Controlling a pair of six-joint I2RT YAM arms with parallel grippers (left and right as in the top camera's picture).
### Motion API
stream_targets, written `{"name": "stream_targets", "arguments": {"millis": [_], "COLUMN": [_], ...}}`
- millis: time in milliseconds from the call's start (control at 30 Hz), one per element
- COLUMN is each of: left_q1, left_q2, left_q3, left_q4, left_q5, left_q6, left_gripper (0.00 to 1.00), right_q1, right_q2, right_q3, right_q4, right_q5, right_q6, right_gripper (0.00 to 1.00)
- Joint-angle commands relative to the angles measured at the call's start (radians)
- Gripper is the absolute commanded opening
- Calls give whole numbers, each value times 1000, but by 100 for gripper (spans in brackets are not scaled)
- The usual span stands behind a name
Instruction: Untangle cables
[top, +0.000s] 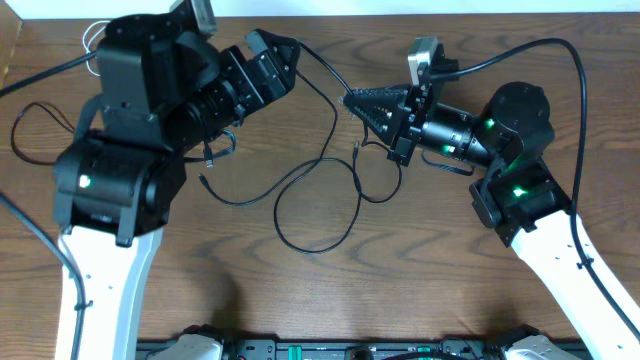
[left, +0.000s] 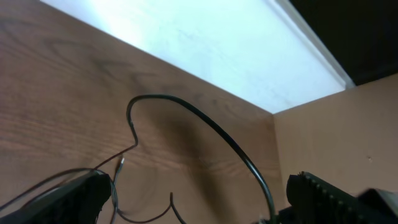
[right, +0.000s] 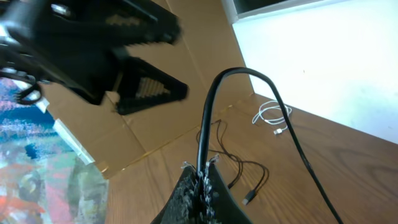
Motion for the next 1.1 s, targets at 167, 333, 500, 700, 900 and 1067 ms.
{"name": "stream_targets", "arguments": {"millis": [167,333,500,700,900,1067], "left_q1": [6,40,97,99,99,100], "left_q2": [60,109,129,130,130,134], "left_q3": [18,18,18,18,18,18], "left_q4": [10,5,5,5,5,5], "left_q5": [89,89,171,375,393,392], "left_q6": [-115,-308,-493,-584,-643,-695], "left_gripper": [93,85,85,97,100,81], "right_q1": [-13,-27,-36,-35,-34,-34], "right_q2": [-67,-92,-92,-92,-92,-93], "right_q3": [6,6,6,6,6,6], "right_q4": [45,47,1,16,82,116], "right_q5": [-6,-7,-6,-6,-7,-7], "right_q6": [16,16,23,23,91,126], "right_gripper": [1,1,1,1,1,1]}}
